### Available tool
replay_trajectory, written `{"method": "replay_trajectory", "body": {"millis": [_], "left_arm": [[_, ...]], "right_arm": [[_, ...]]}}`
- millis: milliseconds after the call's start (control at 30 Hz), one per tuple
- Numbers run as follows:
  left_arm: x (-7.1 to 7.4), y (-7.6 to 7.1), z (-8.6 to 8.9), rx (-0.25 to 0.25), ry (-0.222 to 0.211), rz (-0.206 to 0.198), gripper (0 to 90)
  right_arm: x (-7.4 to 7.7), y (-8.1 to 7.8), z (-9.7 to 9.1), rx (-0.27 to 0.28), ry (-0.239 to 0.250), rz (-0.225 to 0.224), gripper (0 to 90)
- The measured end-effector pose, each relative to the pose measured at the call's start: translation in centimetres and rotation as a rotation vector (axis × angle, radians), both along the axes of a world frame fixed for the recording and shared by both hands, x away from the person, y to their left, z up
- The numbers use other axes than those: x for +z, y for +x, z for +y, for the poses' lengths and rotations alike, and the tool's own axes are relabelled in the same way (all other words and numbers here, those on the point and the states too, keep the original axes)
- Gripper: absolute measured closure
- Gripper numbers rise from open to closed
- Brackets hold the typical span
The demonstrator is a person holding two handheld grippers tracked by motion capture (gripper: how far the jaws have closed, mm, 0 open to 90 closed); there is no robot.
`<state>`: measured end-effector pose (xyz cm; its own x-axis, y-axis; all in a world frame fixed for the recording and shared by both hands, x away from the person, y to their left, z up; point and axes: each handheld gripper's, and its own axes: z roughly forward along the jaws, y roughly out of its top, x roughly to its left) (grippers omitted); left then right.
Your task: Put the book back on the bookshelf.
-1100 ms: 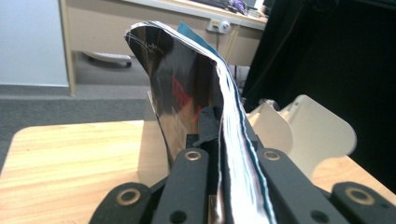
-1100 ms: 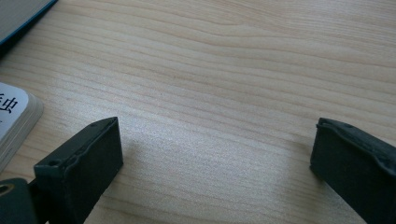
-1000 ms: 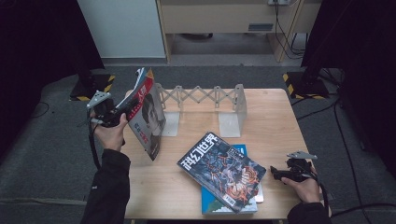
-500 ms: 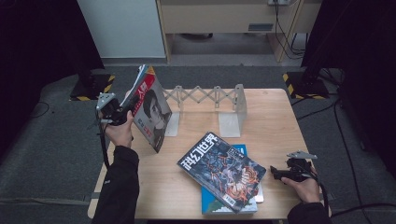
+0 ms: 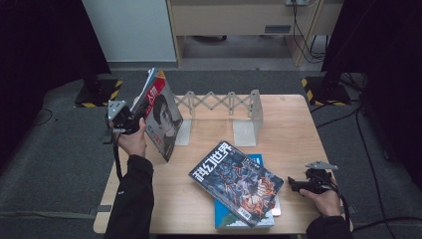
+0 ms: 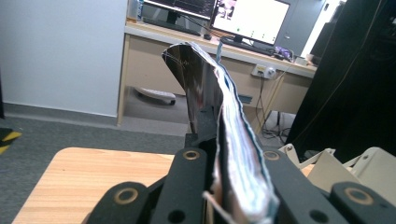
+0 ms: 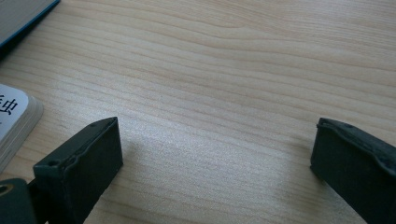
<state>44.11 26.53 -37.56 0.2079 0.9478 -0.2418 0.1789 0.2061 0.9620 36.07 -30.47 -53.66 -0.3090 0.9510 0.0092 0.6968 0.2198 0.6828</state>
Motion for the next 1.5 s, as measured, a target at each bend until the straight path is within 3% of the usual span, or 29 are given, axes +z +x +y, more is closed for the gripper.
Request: {"method": "replay_trajectory", "body": {"millis": [200, 300, 467, 567, 600, 800, 967, 1100, 1267, 1500], "left_arm": [[-0.1, -0.4, 0.5, -0.007, 0.009, 0.013, 84.4], [0.1, -0.6, 0.6, -0.023, 0.046, 0.024, 82.0], [-0.1, -0.5, 0.9, -0.061, 0.025, 0.057, 75.0], [-0.4, -0.3, 0.9, -0.068, 0.002, 0.071, 79.6], [-0.3, -0.2, 0.9, -0.065, -0.02, 0.073, 85.2], [-0.2, -0.1, 0.3, -0.023, -0.004, 0.041, 86.1], [0.0, -0.2, -0.5, -0.016, 0.045, 0.002, 86.2], [-0.1, -0.3, -0.6, -0.017, 0.081, 0.002, 86.2], [-0.5, -0.5, -0.1, -0.012, 0.072, 0.003, 85.7], [-0.4, -0.9, 0.0, -0.022, 0.103, 0.007, 81.8]], "right_arm": [[0.0, -0.1, 0.0, 0.003, 0.002, 0.0, 2.4], [-0.2, -0.1, 0.0, 0.003, 0.006, -0.017, 2.0], [-0.2, -0.2, 0.0, 0.005, 0.009, -0.023, 1.9], [-0.3, -0.2, 0.0, 0.004, 0.01, -0.031, 1.9], [-0.3, -0.1, 0.0, 0.002, 0.01, -0.031, 1.9], [-0.3, -0.1, 0.0, 0.005, 0.01, -0.03, 1.9], [-0.2, -0.1, 0.0, 0.01, 0.01, -0.028, 1.9], [-0.3, -0.1, 0.0, 0.01, 0.01, -0.028, 1.9], [-0.2, -0.1, 0.0, 0.01, 0.009, -0.028, 1.9], [-0.3, -0.1, 0.0, 0.009, 0.009, -0.028, 1.9]]}}
